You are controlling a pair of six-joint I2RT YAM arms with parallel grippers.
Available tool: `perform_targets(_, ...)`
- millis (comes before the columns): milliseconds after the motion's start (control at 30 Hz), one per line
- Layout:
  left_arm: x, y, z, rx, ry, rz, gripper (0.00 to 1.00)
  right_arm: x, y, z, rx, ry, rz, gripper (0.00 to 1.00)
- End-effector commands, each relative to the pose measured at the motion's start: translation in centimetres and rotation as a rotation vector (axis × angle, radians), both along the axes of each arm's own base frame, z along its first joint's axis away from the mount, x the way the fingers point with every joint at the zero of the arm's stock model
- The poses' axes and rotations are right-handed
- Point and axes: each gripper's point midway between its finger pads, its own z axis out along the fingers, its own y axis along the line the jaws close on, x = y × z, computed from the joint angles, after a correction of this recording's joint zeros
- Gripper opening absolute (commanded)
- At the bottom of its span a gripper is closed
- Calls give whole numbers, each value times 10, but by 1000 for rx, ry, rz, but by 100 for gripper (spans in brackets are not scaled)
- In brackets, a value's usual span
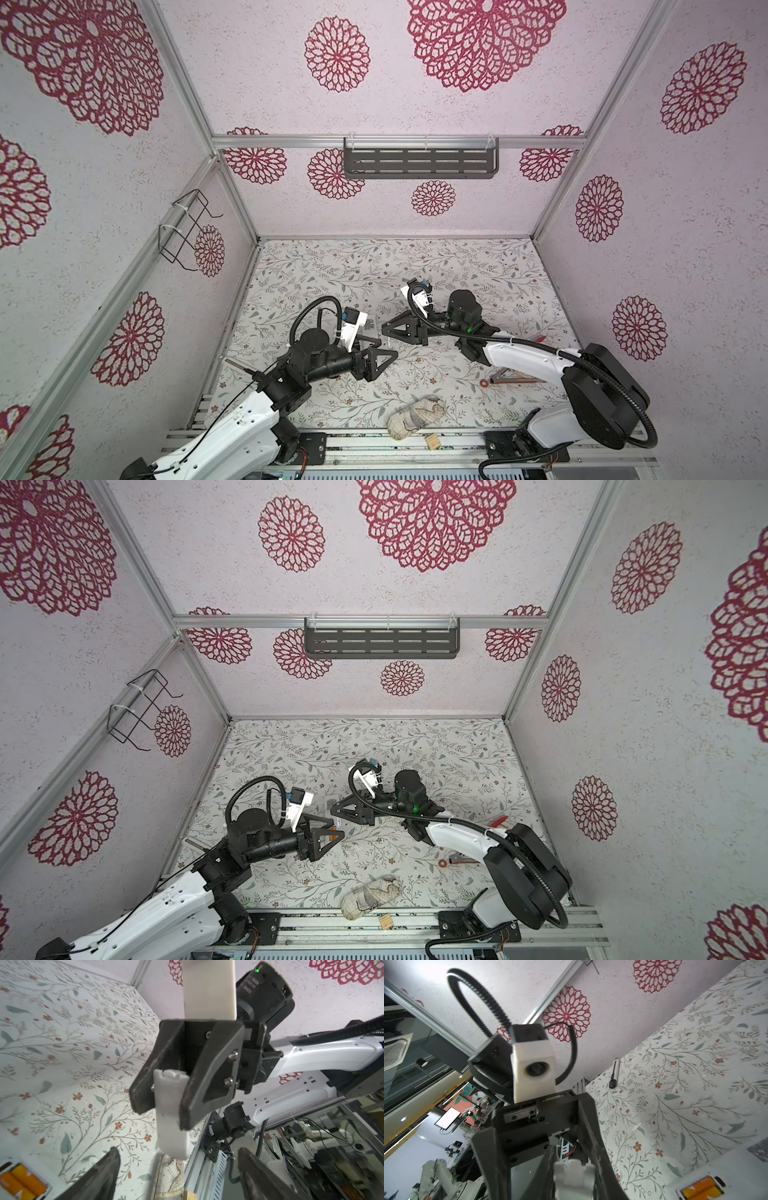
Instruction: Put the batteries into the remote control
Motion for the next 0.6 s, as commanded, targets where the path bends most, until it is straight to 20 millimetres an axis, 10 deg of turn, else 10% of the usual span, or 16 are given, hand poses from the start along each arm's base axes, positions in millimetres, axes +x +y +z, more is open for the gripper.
perform_targets(0, -12, -11, 35, -115, -69, -115, 86, -22, -8, 29, 97, -103, 108, 25)
perform_targets(567, -17, -17, 46, -155, -121, -172, 57, -40, -15, 43, 184, -88, 206, 25)
